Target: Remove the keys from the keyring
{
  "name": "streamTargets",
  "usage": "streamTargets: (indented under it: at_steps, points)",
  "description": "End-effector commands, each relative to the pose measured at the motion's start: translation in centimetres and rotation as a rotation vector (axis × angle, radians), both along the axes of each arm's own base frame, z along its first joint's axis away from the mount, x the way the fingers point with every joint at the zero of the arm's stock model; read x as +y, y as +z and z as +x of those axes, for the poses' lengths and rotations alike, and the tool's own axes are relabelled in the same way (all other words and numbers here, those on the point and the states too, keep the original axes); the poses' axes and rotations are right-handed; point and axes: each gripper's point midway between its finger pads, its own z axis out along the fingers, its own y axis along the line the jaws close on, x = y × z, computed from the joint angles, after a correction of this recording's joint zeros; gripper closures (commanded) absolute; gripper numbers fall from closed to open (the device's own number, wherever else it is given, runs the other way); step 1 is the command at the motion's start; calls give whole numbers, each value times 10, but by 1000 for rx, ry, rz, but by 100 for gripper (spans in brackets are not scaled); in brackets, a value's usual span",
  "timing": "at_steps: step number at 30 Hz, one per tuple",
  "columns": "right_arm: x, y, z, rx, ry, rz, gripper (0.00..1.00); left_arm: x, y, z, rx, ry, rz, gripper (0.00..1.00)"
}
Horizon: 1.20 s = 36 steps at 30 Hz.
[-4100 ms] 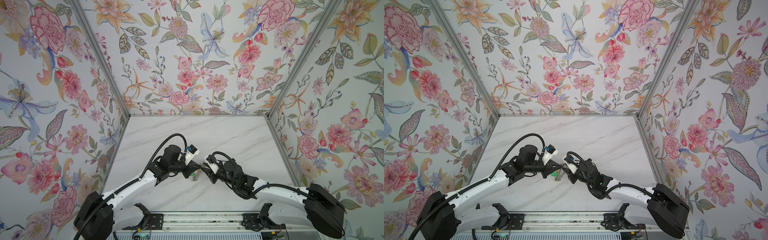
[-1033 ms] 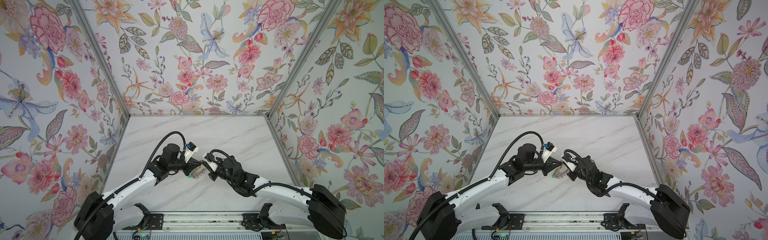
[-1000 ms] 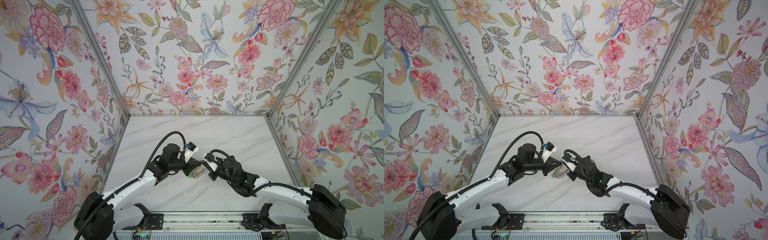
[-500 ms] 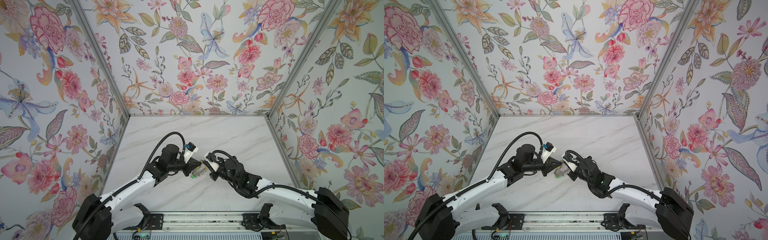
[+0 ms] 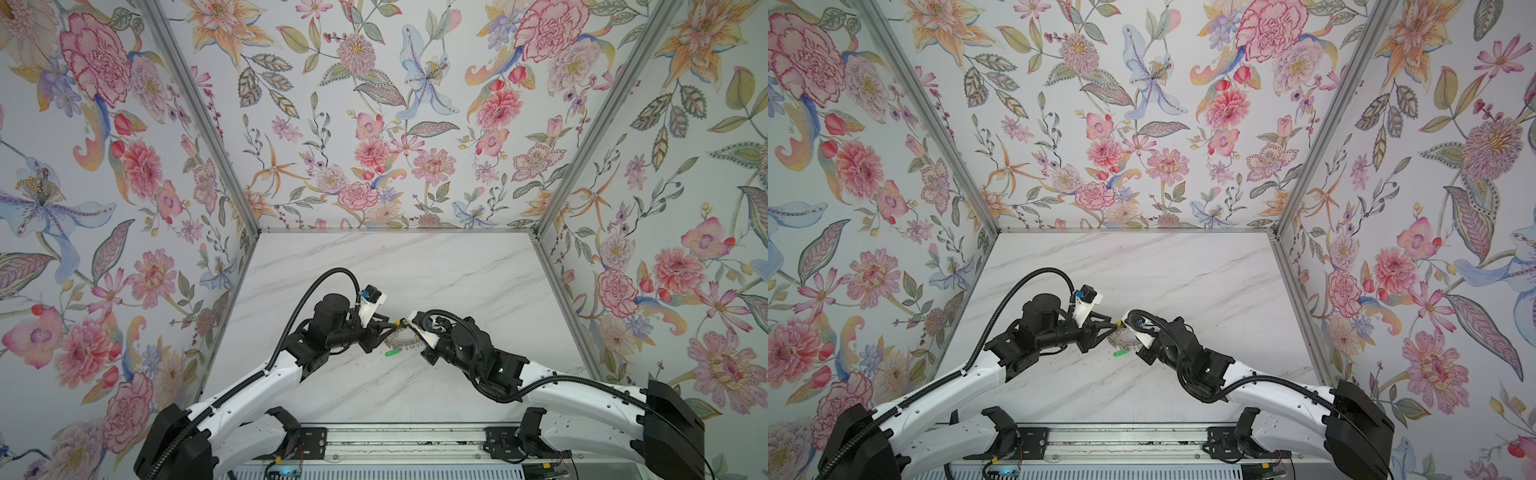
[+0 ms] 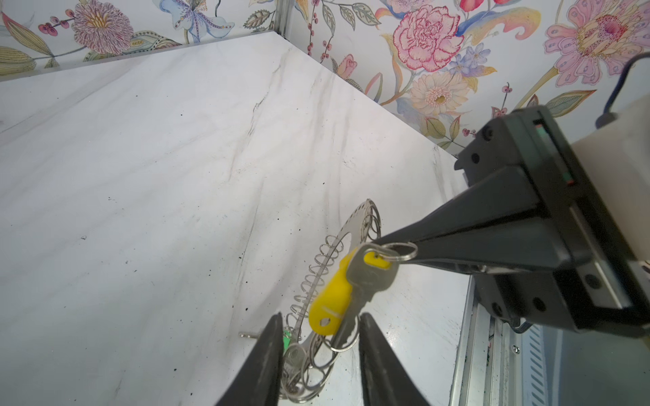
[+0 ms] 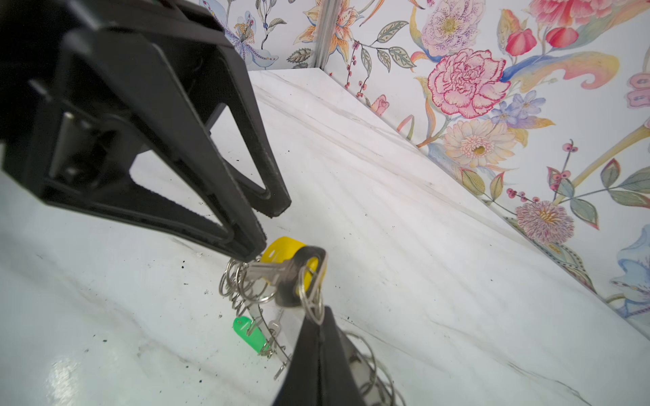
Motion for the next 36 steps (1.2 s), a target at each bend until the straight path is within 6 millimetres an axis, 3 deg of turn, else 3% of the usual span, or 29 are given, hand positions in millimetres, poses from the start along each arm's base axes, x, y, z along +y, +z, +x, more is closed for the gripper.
streamTargets:
  at_steps: [1,7,13,24,32,36]
  points:
    - [-1,12,4,-77,-24,-22,100,4,13,4,-39,27,-33,54]
    - [5,13,4,-137,-39,-80,100,0,23,-1,-58,-5,-62,48]
    - [13,11,4,-229,-78,-158,100,-7,18,-8,-52,-39,-53,47]
    - [20,32,-4,-364,-109,-120,100,-16,-9,-12,5,-57,-26,49]
    - [10,35,6,-315,-148,-87,100,-8,-5,-13,-14,-30,-9,78]
    - [5,35,6,-306,-151,-78,100,1,-4,-8,-38,23,14,78]
